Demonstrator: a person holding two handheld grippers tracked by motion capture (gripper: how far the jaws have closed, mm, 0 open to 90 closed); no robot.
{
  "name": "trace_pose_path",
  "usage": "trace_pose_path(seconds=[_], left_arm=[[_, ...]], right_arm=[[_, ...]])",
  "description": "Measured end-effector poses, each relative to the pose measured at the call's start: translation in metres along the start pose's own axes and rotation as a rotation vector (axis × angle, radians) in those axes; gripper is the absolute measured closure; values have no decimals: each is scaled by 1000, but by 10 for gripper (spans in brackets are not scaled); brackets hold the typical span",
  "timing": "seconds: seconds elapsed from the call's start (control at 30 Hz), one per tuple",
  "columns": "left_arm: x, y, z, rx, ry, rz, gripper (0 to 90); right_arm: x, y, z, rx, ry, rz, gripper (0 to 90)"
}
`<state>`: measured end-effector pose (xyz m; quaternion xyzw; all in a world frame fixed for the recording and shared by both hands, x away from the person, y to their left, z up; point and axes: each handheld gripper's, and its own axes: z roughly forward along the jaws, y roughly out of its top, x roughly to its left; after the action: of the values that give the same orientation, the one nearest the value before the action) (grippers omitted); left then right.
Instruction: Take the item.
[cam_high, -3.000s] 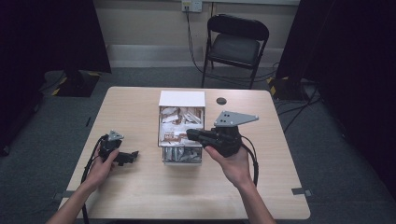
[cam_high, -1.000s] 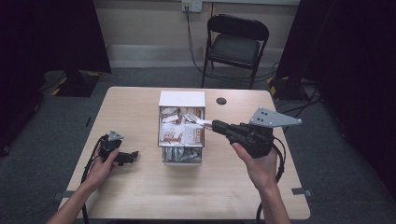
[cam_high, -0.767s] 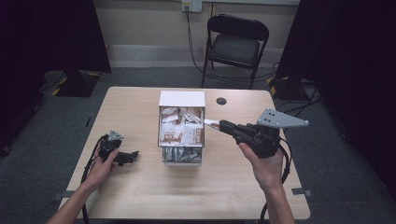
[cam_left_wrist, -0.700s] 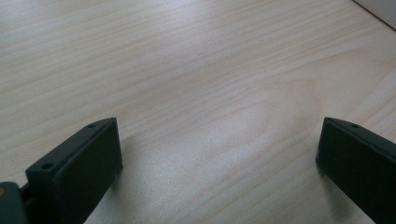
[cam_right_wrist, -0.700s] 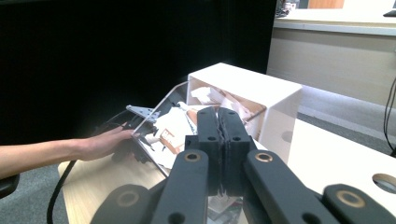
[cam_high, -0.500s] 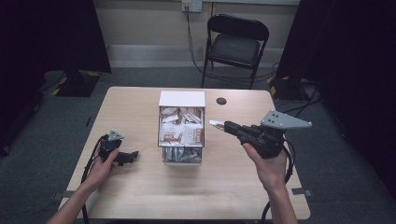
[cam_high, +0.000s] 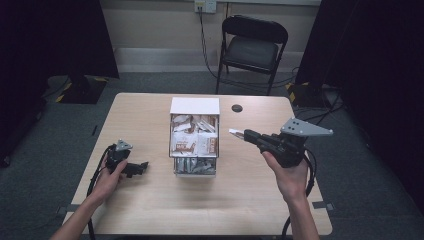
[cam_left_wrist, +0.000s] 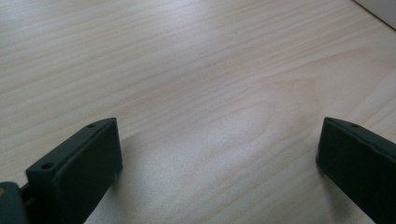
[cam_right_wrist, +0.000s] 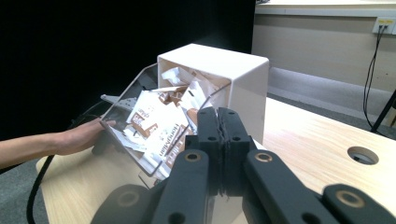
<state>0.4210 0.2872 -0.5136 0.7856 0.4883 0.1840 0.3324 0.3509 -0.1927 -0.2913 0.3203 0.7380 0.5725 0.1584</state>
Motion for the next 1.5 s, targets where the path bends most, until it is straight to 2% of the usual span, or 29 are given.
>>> trace_pose_path(seconds=[0.4,0.97,1.5], left_arm=[[0,0,0,0,0,0,0],[0,0,0,0,0,0,0],[0,0,0,0,0,0,0]], right_arm=[[-13,-9,2,22,-31,27,890],[-20,-16,8,49,-44,46,890],[-37,-33,30,101,-59,72,890]])
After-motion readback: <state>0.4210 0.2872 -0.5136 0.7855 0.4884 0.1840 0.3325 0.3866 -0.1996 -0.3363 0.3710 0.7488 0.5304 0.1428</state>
